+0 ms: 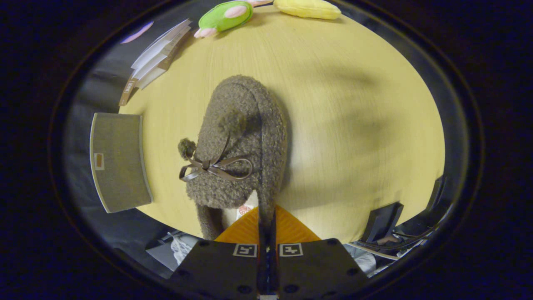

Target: Open the storage box then place both shoes into the box .Put the left shoe in first, then the right shoe, with the right side of both shoes facing outward in a uniform manner.

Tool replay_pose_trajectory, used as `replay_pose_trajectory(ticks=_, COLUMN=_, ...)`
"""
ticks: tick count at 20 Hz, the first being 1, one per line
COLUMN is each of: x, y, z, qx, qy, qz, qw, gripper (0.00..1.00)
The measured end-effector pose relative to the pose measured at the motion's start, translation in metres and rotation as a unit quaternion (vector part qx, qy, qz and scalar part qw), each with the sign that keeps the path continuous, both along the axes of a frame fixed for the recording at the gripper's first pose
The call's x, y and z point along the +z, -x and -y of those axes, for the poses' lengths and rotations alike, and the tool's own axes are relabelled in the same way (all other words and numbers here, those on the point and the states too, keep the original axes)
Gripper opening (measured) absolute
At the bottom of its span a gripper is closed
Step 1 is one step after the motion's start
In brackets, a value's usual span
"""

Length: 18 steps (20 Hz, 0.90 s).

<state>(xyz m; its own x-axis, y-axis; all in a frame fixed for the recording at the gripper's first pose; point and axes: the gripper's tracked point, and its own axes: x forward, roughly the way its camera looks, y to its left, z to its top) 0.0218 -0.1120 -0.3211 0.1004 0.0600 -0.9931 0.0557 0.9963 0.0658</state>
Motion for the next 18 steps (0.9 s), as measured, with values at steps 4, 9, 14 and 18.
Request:
replay_pose_trajectory(ticks=4, x=0.001, y=-0.001, z=0.001, qx=-0.025, qy=-0.015, qz=0.013, qw=0.999, gripper=0.06)
replay_pose_trajectory(ticks=9, x=0.008, y=0.001, z=-0.007, qx=-0.031, qy=-0.045, qz=0.013, qw=0.998, gripper=0.05)
replay_pose_trajectory(ticks=14, x=0.037, y=0.003, z=-0.037, qx=-0.052, qy=-0.100, qz=0.012, qw=0.994, gripper=0.05)
replay_pose_trajectory(ticks=18, x=0.075, y=0.006, z=-0.078, qx=-0.043, qy=-0.146, qz=0.018, qw=0.988, gripper=0.05)
